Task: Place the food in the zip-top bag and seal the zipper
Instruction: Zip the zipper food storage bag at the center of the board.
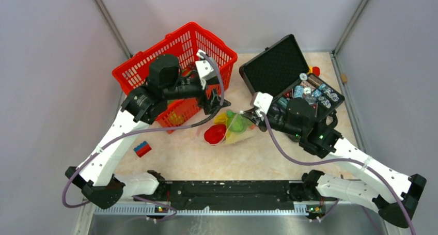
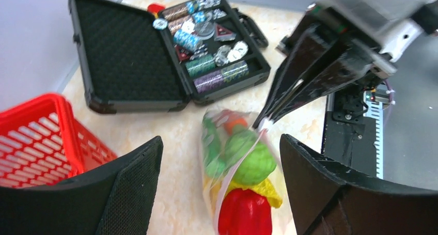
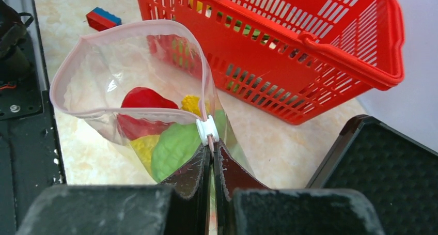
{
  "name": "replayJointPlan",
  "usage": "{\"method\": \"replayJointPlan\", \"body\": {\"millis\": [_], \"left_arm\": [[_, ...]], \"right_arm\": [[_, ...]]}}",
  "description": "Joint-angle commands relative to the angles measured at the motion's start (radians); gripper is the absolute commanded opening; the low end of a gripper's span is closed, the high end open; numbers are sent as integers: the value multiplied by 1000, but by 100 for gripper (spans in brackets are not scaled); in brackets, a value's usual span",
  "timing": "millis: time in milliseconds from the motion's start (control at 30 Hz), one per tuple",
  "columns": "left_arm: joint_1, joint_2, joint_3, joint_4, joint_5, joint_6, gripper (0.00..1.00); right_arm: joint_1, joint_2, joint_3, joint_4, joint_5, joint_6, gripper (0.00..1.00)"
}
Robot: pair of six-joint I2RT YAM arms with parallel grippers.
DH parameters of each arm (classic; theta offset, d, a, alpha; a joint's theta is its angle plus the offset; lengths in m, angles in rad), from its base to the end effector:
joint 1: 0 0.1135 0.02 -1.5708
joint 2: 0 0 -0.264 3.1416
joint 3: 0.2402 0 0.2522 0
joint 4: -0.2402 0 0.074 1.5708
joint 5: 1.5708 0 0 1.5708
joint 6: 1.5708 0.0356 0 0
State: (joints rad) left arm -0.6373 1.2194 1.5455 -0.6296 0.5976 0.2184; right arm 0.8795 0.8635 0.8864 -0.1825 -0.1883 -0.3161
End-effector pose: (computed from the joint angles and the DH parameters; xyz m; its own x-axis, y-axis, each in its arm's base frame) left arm 0.1815 -0.1593 0.4658 -0.0344 0.2483 -0.9681 0.9536 0.2982 0.0426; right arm 0.1221 0.1580 0.3624 0.1756 -0.2668 -0.9476 -0.8628 0.4219 -0.2786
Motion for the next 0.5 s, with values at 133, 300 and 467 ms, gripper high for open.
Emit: {"method": "replayJointPlan", "body": {"millis": [133,300,467], "left_arm": [[-106,5,-70,85,71,122,81],[-145,5,-130,100,28,163,74],[-168,4,-171,155,-14,169,64]], "right_arm": [[-68,81,106,5,-166,62,0],[-84,79,102,30,-196,75,0],[-96,76,94,38,-208,81,0]]}}
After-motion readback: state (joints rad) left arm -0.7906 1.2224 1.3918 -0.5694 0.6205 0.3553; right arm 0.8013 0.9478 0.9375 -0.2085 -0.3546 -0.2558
